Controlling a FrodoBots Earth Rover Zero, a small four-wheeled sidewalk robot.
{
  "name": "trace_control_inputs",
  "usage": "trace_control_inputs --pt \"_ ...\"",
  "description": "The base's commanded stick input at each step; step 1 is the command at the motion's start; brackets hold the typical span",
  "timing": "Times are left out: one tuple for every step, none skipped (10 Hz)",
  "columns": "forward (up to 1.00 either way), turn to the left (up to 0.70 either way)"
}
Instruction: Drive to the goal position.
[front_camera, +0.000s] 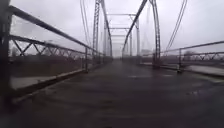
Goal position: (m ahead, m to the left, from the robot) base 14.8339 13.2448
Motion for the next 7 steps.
trace_control_inputs --pt "1.0 0.0" --pt "1.0 0.0" --pt "1.0 0.0" --pt "1.0 0.0" --pt "1.0 0.0" --pt "1.0 0.0" --pt "1.0 0.0"
